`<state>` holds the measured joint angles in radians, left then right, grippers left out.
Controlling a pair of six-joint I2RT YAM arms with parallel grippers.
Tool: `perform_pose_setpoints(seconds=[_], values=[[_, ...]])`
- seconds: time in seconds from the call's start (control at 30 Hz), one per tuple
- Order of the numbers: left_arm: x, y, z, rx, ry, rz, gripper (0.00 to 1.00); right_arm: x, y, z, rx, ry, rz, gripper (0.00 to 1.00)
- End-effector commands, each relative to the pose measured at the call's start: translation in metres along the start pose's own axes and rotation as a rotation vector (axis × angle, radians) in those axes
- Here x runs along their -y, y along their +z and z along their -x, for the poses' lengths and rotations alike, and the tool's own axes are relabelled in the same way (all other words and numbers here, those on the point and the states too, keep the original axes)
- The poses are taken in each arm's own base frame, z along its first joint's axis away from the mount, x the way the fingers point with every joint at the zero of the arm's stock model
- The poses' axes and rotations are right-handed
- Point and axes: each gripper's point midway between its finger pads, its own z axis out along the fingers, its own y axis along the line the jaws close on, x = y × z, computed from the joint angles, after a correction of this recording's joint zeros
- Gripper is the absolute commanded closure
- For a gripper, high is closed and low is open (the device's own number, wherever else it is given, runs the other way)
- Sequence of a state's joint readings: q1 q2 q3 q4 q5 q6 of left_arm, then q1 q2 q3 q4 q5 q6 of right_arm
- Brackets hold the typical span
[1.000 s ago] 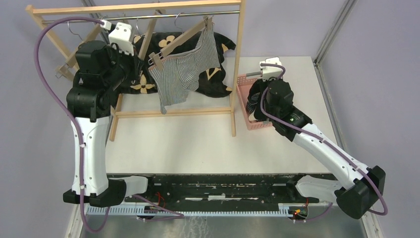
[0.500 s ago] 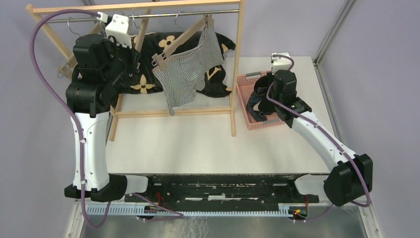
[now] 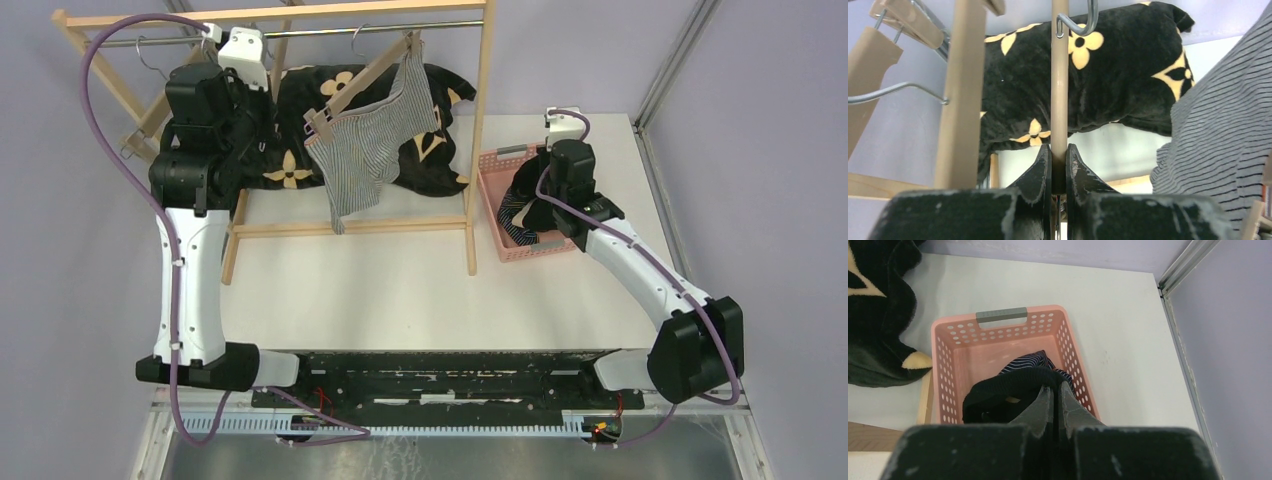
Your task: Remove the underwear clipped to the hanger
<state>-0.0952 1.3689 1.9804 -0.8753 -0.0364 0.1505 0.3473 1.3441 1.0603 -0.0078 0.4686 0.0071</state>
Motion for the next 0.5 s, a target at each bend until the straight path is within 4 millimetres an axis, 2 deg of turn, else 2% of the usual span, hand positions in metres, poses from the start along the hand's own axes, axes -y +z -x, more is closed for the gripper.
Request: perform_pose_setpoints(seconds=[0.0,0.1,0.2,0.4,0.43,0.47], values=[[-0.021,-0.01,0.006,0.042,-0.017,0.106,0.92,0.003,0.002,0.026,0.073,0.053,-0.006,1.0],[-0.021,-0.022,0.007,0.071,-0.036,0.111,0.61,0.001,0.004,0.024,0.063,0.051,0.0,1.0],[-0.016,-0.037,0.013,0.119,-0.06,0.089,0.43,-0.001,0.006,0.021,0.055,0.05,0.004,1.0],[-0.009,-0.064,0.023,0.184,-0.074,0.044,0.34,-0.004,0.011,0.013,0.028,0.046,0.003,0.99],[-0.008,-0.067,0.023,0.185,-0.074,0.04,0.33,-0.005,0.012,0.01,0.02,0.046,0.007,0.98],[-0.007,-0.07,0.024,0.19,-0.075,0.035,0.32,-0.007,0.012,0.009,0.017,0.049,0.016,0.9]])
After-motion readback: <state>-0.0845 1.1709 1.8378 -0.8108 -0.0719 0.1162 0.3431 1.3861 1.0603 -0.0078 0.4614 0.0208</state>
